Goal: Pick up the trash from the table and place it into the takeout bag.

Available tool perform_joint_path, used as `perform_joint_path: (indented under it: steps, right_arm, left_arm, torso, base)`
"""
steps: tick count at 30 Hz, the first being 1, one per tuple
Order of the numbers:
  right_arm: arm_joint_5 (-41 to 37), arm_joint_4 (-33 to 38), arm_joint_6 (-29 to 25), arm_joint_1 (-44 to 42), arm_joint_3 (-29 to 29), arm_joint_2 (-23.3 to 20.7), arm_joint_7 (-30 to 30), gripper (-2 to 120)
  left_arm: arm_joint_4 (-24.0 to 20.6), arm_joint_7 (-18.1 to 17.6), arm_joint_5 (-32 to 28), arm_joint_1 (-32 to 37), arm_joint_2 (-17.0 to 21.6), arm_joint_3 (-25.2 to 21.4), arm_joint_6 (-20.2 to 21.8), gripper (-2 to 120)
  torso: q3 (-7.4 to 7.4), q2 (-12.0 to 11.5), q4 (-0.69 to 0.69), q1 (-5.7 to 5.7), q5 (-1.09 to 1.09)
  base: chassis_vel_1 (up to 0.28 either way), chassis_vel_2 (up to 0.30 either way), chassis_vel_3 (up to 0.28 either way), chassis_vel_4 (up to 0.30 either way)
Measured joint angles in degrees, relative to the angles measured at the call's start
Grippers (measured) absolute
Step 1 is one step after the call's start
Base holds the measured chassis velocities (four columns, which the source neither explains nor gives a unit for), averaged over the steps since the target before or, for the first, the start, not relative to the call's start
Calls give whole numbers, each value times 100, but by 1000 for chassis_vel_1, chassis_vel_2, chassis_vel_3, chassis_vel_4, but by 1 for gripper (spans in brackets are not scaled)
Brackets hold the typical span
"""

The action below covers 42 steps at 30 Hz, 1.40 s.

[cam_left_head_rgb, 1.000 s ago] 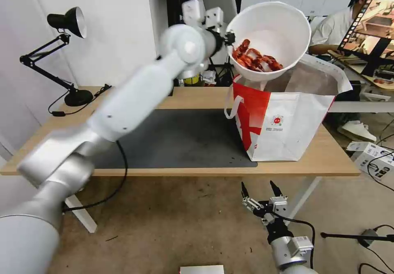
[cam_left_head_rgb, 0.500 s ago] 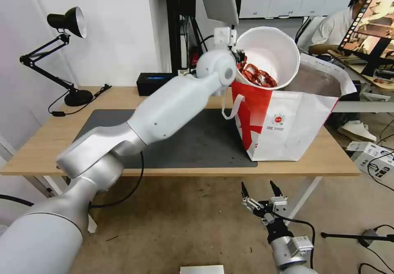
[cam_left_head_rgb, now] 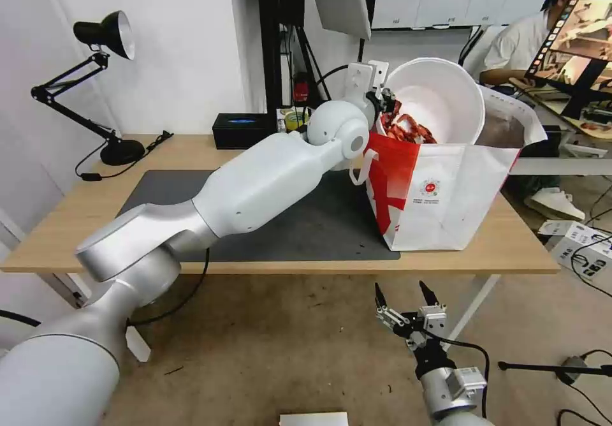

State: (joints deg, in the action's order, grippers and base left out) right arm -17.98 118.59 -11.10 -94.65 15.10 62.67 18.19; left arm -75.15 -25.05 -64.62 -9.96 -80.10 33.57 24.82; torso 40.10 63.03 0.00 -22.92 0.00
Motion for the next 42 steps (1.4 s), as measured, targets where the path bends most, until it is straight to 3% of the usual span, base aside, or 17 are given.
perform_joint_path:
  steps: [5, 13, 18, 28, 31, 42]
  right_arm:
    - [0, 0, 0, 0, 0, 0, 0, 100]
    - [0, 0, 0, 0, 0, 0, 0, 100]
    - [0, 0, 0, 0, 0, 0, 0, 100]
    - [0, 0, 0, 0, 0, 0, 0, 100]
    - [0, 0, 0, 0, 0, 0, 0, 100]
    - [0, 0, 0, 0, 0, 0, 0, 100]
  left_arm:
    - [-177, 312, -45, -7, 117, 51, 330, 22]
    - [-281, 326, -225, -1, 129, 52, 370, 45]
    - [-471, 309, -280, 95, 308, -41, 302, 67]
    - [-1045, 117, -260, 448, 794, -286, -299, 100]
    - [-1316, 125, -212, 711, 1138, -400, -832, 108]
    - [-1941, 580, 218, 1695, 2008, -825, -1994, 115]
  torso:
    - [0, 0, 0, 0, 0]
    - [0, 0, -1, 0, 0]
    - [0, 0, 0, 0, 0]
    - [0, 0, -1, 0, 0]
    - [0, 0, 0, 0, -1]
    - [0, 0, 0, 0, -1]
  base:
    - [0, 0, 0, 0]
    - [0, 0, 0, 0]
    - [0, 0, 0, 0]
    - [0, 0, 0, 0]
    - [0, 0, 0, 0]
    - [0, 0, 0, 0]
